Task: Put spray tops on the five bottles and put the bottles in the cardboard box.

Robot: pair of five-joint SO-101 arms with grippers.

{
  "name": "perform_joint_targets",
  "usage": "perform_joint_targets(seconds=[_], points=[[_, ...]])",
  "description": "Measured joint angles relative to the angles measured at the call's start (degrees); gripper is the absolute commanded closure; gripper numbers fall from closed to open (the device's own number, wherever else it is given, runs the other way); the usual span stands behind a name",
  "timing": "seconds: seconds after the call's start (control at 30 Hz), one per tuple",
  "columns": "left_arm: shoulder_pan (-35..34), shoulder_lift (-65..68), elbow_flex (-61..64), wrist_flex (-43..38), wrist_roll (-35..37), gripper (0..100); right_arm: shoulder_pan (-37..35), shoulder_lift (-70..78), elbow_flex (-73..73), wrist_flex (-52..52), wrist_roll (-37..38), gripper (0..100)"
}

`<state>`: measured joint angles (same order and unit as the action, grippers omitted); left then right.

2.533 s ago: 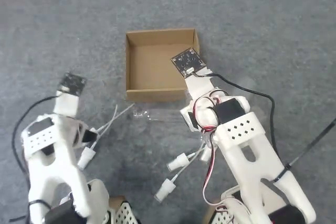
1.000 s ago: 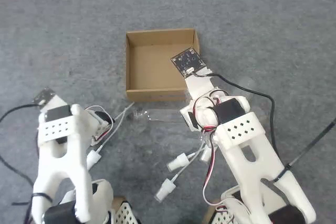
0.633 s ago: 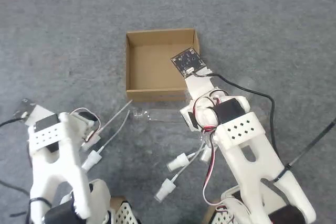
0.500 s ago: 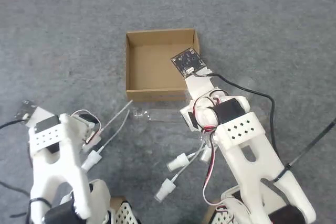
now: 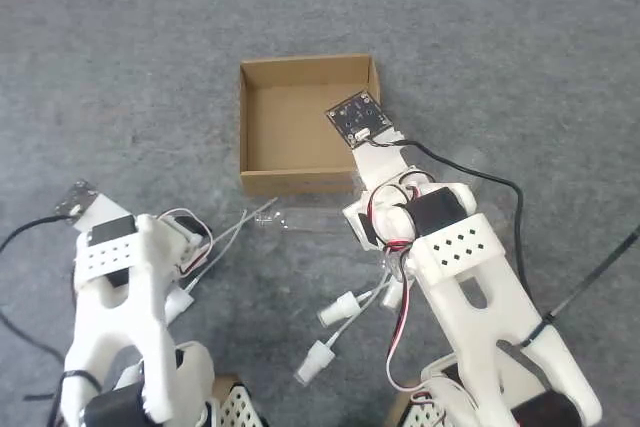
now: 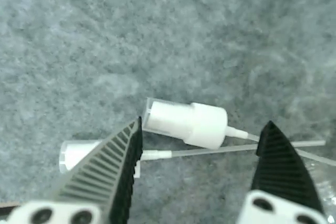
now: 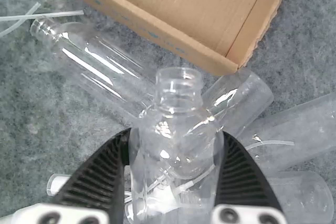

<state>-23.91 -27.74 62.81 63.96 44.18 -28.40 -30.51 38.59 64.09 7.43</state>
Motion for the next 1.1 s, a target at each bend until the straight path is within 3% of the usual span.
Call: perform_joint_targets(seconds=[0.27, 0.53, 0.73, 1.1], points=[[0.18, 0.0, -0.18, -0.09, 0.0, 67, 0.0, 0.0, 0.0, 0.0, 0.0, 89.4], [0.18, 0.0, 5.89, -9.58, 0.0, 67, 0.0, 0.0, 0.0, 0.0, 0.0, 89.4], [0.18, 0.0, 6.24, -11.25, 0.09, 67, 0.0, 0.0, 0.0, 0.0, 0.0, 89.4], [0.18, 0.0, 6.07, -13.45, 5.71, 67, 0.0, 0.0, 0.0, 0.0, 0.0, 89.4]])
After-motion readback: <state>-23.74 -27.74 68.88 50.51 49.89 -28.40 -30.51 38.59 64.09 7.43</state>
